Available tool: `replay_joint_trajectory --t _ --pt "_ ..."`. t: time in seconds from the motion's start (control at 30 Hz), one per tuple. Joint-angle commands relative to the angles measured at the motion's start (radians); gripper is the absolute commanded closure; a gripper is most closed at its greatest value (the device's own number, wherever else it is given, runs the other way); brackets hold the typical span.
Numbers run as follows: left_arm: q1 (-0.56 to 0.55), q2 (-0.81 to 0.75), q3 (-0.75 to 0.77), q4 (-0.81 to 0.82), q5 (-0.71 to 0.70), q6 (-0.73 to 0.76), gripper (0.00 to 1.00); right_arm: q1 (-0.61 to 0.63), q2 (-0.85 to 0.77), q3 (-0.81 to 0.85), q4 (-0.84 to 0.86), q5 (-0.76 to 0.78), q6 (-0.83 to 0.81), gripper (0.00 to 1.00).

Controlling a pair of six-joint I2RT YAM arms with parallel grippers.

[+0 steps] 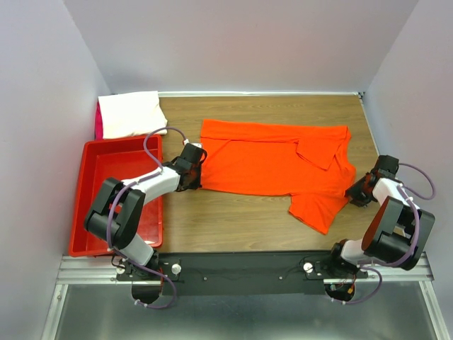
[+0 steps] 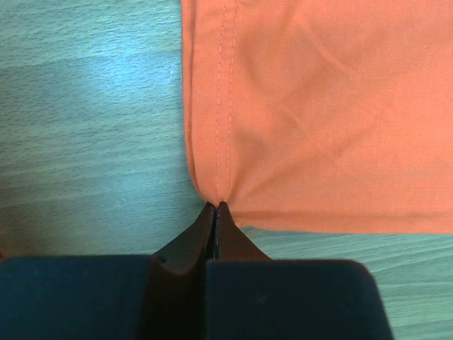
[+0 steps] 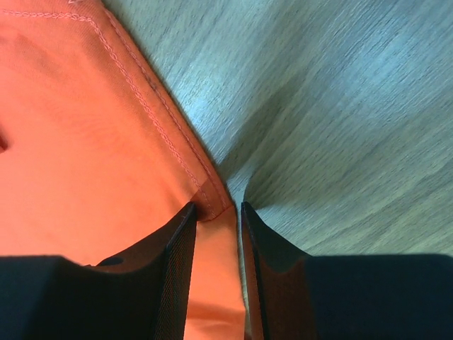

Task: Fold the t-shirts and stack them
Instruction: Fold the tshirt

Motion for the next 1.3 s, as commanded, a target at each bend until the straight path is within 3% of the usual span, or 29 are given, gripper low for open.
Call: replay_joint_trajectory --t 0.0,0.33,0.43,0.57,0.6,0.87,1.27 --pt "0.005 -0.019 -0.015 -0.027 0.012 0.014 1.00 -0.005 0.000 -0.012 -0.001 -0.028 -0.009 0.61" --pt "0.005 -0.024 -0.015 -0.024 0.015 0.016 1.00 -0.005 0.027 -0.018 0.024 -0.042 -0.014 0.63" --pt "0.005 -0.022 -0.015 -0.024 0.019 0.017 1.00 -0.005 0.029 -0.026 0.025 -0.031 -0.014 0.71" --pt "0.005 -0.027 -0.018 -0.021 0.056 0.011 1.00 -0.005 0.003 -0.016 0.012 -0.015 -0.005 0.98" --pt "0.005 -0.028 -0.020 -0.032 0.061 0.014 1.00 -0.005 -0.026 -0.012 -0.014 -0.010 -0.002 0.99" --pt "0.014 -0.073 0.000 -0.081 0.119 -0.009 1.00 -0.005 -0.148 0.081 -0.163 0.030 -0.008 0.99" --pt "0.103 0.033 0.215 -0.164 0.157 0.063 1.00 0.000 0.053 0.305 -0.162 -0.136 -0.028 0.99"
